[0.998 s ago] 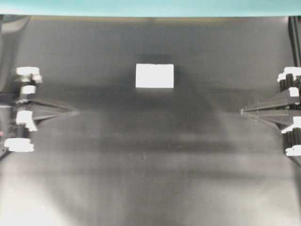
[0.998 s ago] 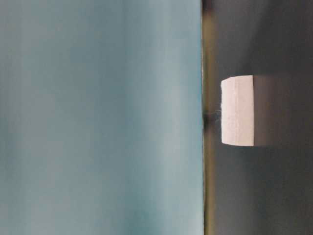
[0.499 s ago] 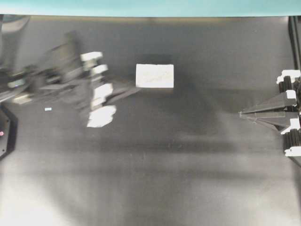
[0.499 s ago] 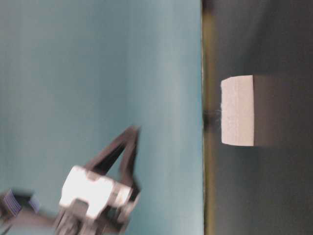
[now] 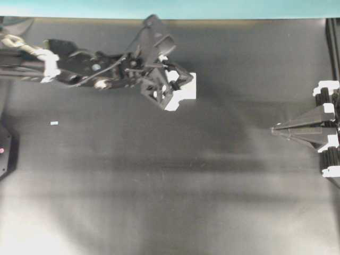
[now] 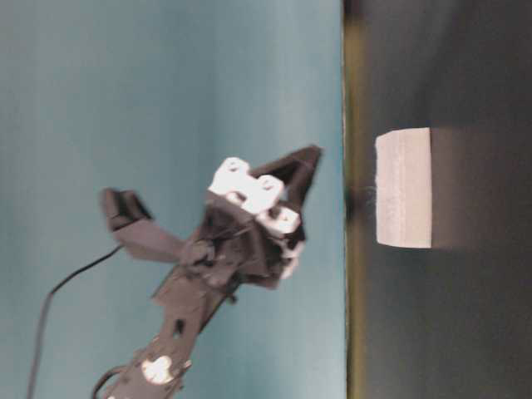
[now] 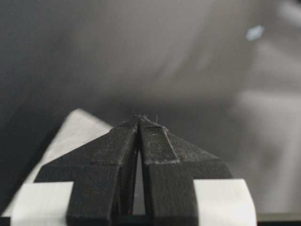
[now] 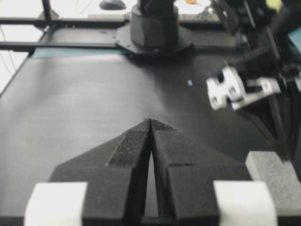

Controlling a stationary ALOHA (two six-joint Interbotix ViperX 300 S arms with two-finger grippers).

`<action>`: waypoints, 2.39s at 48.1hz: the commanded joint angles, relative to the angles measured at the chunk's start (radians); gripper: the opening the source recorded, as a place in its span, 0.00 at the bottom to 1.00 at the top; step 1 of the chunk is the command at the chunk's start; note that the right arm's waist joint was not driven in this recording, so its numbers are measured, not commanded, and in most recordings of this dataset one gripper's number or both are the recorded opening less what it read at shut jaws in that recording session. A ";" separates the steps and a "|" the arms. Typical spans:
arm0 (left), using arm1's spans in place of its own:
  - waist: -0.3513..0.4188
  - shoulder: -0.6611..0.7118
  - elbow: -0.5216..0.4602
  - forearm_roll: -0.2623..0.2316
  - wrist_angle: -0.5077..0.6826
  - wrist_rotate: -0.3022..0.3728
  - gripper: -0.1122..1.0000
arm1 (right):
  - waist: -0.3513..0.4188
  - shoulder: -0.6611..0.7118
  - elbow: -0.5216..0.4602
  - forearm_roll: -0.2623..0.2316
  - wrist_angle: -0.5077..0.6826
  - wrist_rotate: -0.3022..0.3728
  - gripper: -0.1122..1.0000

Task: Push the sponge with the left arm to wipe the table.
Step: 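Lower the left gripper and close it on the white sponge, then drag the held sponge with the left gripper toward the near-left table corner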

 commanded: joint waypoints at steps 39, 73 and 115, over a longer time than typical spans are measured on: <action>0.038 0.147 -0.051 0.005 -0.015 -0.078 0.69 | 0.000 0.003 0.015 0.003 -0.014 0.005 0.10; -0.069 0.054 0.115 0.005 -0.018 -0.158 0.68 | 0.000 0.005 0.026 0.002 -0.023 0.005 0.10; -0.390 -0.133 0.434 0.003 -0.064 -0.202 0.68 | 0.000 0.003 0.031 0.009 -0.044 0.006 0.10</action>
